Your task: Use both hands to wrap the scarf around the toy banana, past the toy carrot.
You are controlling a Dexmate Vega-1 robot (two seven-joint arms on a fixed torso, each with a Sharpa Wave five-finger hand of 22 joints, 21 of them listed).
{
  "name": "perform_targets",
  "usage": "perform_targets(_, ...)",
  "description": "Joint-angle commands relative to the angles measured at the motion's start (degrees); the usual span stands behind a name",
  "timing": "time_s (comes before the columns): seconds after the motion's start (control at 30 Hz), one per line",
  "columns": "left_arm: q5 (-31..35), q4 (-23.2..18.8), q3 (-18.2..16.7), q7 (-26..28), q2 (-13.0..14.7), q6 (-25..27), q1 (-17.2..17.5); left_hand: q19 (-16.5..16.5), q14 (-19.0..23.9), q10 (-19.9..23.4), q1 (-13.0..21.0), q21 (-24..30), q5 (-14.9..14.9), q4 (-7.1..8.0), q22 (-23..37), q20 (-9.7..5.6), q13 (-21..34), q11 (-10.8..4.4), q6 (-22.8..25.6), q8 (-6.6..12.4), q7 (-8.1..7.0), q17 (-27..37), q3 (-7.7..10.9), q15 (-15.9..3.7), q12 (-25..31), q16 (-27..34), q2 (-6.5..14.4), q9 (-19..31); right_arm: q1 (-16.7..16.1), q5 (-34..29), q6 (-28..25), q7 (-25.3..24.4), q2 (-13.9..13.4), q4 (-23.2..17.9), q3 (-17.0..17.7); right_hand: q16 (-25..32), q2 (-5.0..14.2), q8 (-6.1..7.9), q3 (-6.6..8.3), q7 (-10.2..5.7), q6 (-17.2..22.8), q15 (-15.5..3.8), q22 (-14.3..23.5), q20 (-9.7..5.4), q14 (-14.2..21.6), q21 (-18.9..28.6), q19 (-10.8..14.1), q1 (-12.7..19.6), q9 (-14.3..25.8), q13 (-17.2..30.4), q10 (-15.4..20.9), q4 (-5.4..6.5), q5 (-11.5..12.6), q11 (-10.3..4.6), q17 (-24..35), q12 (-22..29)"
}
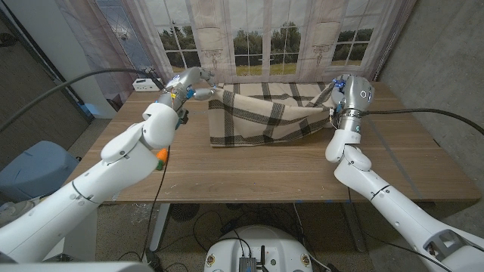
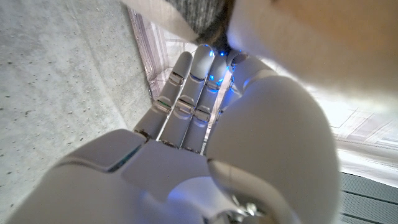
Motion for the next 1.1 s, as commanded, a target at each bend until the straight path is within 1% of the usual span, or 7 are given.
perform_targets(0.03, -0.2, 7.6, 6.0, 0.3, -1.7, 1.1, -9.4, 0.6, 0.6, 0.6, -0.4, 0.4, 0.4, 0.02, 0.1, 0.02, 0.1, -0.14, 4.8, 4.40, 4.69, 0.2, 0.61, -4.99, -0.1, -0.1, -0.1, 19.3, 9.5, 2.8, 2.6, 0.9, -0.3, 9.1, -4.8, -0.1, -0.03, -0.04, 0.70, -0.32, -0.1, -3.74, -0.1, -0.10, 0.2, 0.4, -0.3, -0.1, 0.2, 0.3, 0.1, -0.03, 0.2, -0.36, 0.3, 0.0)
perform_targets(0.43, -0.6, 13.2, 9.2, 0.4, -3.1, 0.5, -14.9, 0.6, 0.6, 0.6, -0.5, 0.4, 0.7, 0.00, 0.1, -0.03, 0.2, -0.12, 4.9, 4.30, 4.59, 0.2, 0.85, -5.04, -0.2, -0.2, -0.2, 19.4, 18.3, 5.0, 7.4, -0.1, 1.8, 20.9, -9.3, -0.4, -0.15, -0.12, 1.23, -0.28, -0.1, -3.74, -0.1, -0.15, 0.4, 0.7, -0.5, -0.2, 0.2, 0.2, 0.3, -0.06, 0.2, -0.44, 0.8, -0.2)
perform_targets(0.5, -0.7, 14.4, 9.8, 0.2, -3.4, 0.3, -16.0, 0.6, 0.6, 0.6, -0.6, 0.4, 0.8, 0.00, 0.1, -0.03, 0.2, -0.10, 5.0, 4.29, 4.57, 0.2, 0.90, -5.05, -0.2, -0.2, -0.2, 19.4, 20.3, 5.4, 8.5, -0.3, 2.7, 23.9, -10.3, -0.5, -0.18, -0.14, 1.27, -0.31, -0.1, -3.79, -0.1, -0.14, 0.4, 0.8, -0.5, -0.2, 0.2, 0.3, 0.2, -0.07, 0.2, -0.40, 0.8, -0.3)
perform_targets(0.6, -0.8, 15.1, 10.2, 0.2, -3.6, 0.3, -16.8, 0.6, 0.6, 0.6, -0.6, 0.4, 0.9, -0.01, 0.1, -0.02, 0.2, -0.08, 5.1, 4.23, 4.31, 0.2, 0.96, -5.05, -0.2, -0.2, -0.3, 19.3, 21.6, 6.0, 9.3, -0.5, 3.1, 25.9, -11.2, -0.6, -0.24, -0.13, 1.33, -0.22, 0.0, -3.75, -0.1, -0.09, 0.4, 0.9, -0.5, -0.3, 0.2, 0.5, 0.3, -0.05, 0.2, -0.37, 0.8, -0.2)
perform_targets(0.63, -0.8, 15.9, 10.6, 0.0, -3.9, 0.1, -17.5, 0.6, 0.6, 0.6, -0.6, 0.4, 0.9, -0.01, 0.1, -0.03, 0.2, -0.15, 5.1, 4.20, 4.35, 0.2, 0.98, -5.03, -0.2, -0.2, -0.3, 19.3, 22.8, 6.2, 9.9, -0.5, 3.7, 27.8, -11.7, -0.7, -0.21, -0.14, 1.37, -0.24, 0.0, -3.70, -0.1, -0.11, 0.4, 0.9, -0.5, -0.4, 0.2, 0.3, 0.3, 0.00, 0.2, -0.37, 0.8, -0.3)
perform_targets(0.87, -0.5, 18.9, 12.6, -0.7, -4.9, 0.0, -20.6, 0.6, 0.6, 0.6, -0.7, 0.4, 1.0, -0.01, 0.1, -0.02, 0.2, -0.12, 5.0, 4.03, 4.54, 0.2, 1.09, -5.08, -0.3, -0.2, -0.4, 19.2, 27.3, 7.8, 12.4, -0.8, 5.5, 35.1, -14.3, -0.8, -0.33, -0.20, 1.58, -0.28, 0.0, -3.84, -0.1, -0.12, 0.6, 1.1, -0.6, -0.4, 0.2, 0.4, 0.3, -0.09, 0.1, -0.47, 0.9, -0.5)
perform_targets(1.1, -0.7, 21.5, 14.2, -1.8, -5.8, -0.5, -23.2, 0.6, 0.6, 0.7, -0.8, 0.4, 1.2, 0.02, 0.1, -0.05, 0.2, -0.14, 5.1, 3.99, 4.59, 0.2, 1.21, -5.09, -0.3, -0.3, -0.4, 19.3, 30.9, 9.3, 14.4, -0.7, 7.0, 41.2, -16.6, -1.0, -0.38, -0.25, 1.65, -0.32, 0.0, -3.86, -0.1, -0.11, 0.7, 1.2, -0.7, -0.5, 0.2, 0.5, 0.3, -0.10, 0.1, -0.50, 0.9, -0.6)
